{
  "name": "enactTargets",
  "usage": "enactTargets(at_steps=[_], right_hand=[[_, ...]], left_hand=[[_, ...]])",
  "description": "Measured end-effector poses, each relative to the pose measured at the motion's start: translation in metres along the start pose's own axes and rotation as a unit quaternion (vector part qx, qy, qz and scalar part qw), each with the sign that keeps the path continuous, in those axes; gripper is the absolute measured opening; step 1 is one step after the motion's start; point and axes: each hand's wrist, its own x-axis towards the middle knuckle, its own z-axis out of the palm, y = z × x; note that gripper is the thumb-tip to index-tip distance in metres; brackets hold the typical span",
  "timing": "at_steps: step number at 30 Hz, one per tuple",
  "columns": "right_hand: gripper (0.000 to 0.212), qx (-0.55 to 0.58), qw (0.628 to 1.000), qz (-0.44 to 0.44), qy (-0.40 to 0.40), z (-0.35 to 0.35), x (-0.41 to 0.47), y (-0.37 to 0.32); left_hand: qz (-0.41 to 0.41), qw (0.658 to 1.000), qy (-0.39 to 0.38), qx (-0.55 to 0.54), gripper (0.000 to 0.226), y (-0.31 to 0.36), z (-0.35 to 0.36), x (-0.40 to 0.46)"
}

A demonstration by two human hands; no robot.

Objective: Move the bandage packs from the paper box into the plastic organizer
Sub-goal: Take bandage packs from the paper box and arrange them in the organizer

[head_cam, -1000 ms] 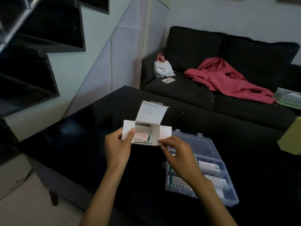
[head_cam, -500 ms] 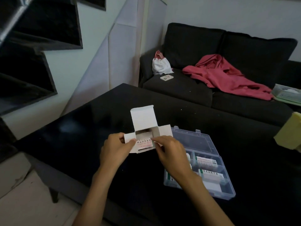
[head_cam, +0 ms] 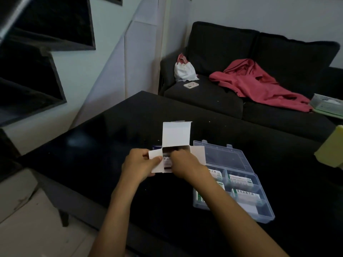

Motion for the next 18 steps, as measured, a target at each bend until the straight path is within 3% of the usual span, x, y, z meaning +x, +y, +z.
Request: enactTargets(at_steps=[11,14,18], right_hand=[[0.025,0.055,0.975,-0.077,0.200,-0.006,-0.015,0.017],[0.025,0.211,0.951,-0.087,0.209,-0.008,-0.026,0.023],[0.021,0.486,0.864,-0.047,0.122,-0.009,-0.037,0.039]], left_hand=[[0.010,0.997,0.047,-0.064,0.004,0.007,-0.006,0.000],[-0.008,0.997,0.063,-0.050,0.008,0.007,-0.004,0.001],[-0.004,0.979,0.142,0.149,0.022,0.011,0.000,-0.008]])
